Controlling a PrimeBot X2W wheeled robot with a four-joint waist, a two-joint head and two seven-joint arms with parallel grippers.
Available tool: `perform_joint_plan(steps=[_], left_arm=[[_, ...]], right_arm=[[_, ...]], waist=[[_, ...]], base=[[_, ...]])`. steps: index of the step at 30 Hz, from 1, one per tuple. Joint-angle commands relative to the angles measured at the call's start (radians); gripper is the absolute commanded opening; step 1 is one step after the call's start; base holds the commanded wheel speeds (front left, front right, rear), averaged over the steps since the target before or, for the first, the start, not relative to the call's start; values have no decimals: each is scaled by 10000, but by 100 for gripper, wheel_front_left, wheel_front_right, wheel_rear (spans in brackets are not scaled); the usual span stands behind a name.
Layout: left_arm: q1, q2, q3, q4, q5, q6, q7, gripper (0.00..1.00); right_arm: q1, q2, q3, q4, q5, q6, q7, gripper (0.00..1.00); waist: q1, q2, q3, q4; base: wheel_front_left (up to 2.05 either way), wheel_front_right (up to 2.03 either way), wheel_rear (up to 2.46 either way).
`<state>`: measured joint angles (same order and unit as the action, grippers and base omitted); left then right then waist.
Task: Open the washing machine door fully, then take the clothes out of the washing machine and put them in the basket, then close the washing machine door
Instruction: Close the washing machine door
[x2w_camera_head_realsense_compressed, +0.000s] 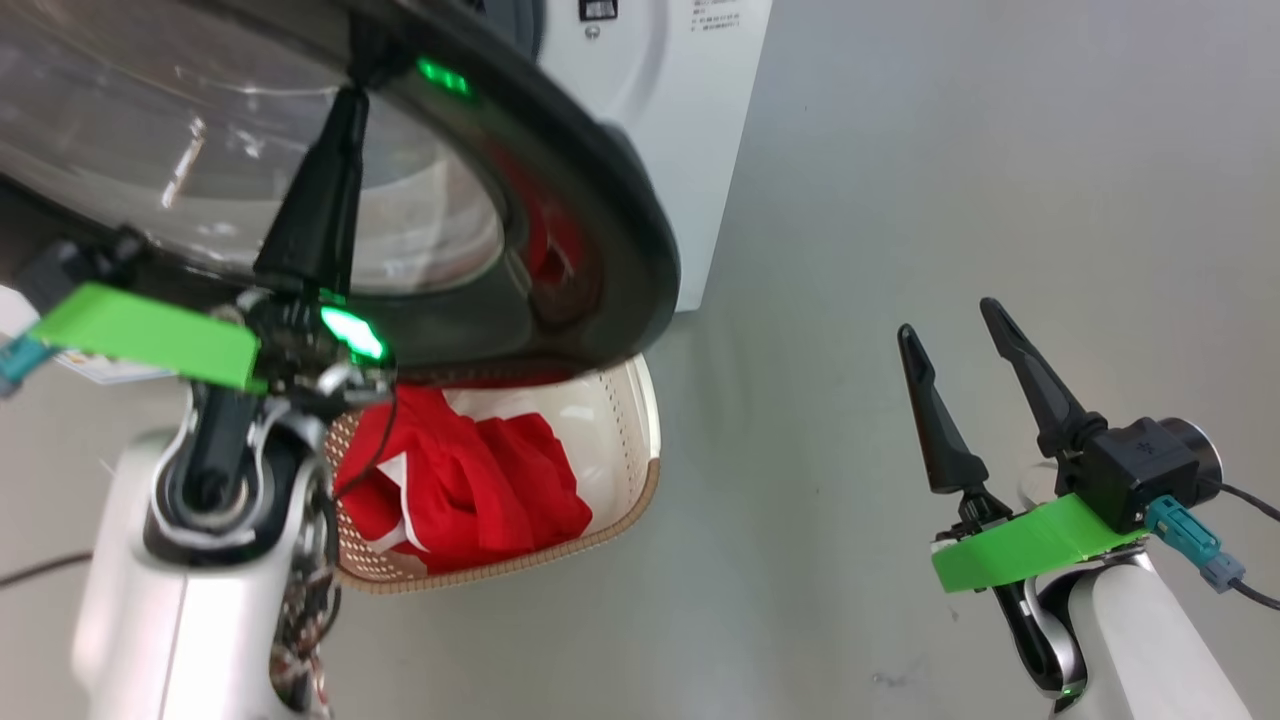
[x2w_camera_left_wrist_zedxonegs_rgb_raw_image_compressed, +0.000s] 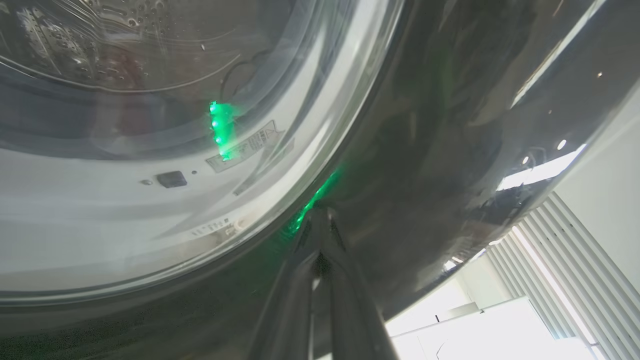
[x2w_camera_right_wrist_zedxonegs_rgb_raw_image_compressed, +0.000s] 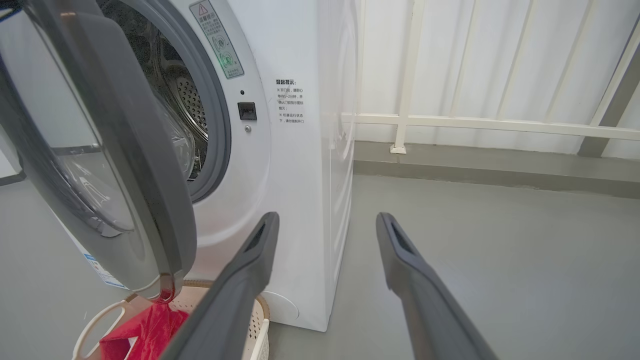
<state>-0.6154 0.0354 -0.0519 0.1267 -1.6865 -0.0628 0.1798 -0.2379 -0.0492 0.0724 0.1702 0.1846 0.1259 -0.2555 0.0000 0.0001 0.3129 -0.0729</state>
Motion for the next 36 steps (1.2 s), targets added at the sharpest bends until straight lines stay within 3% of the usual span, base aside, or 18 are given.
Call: perform_joint_plan(steps=[1,25,36], left_arm=[[-640,149,175,0,14,-164,-136,0],[-2782,148,41,1647,243,-636,-886,0],[-1836,230,-241,1546,686,-675,-841,0]], right_arm=[[-249,-10,236,-271,34,48,-63,100],[-555,-10,371,-344,55,48,-63,100],[-490,-10,289,-108,26,48,-63,100]], waist=[[0,-1,220,-32],[0,-1,1037,-263],[0,-1,470,-85]], base=[[0,0,0],[0,0,0],[0,0,0]])
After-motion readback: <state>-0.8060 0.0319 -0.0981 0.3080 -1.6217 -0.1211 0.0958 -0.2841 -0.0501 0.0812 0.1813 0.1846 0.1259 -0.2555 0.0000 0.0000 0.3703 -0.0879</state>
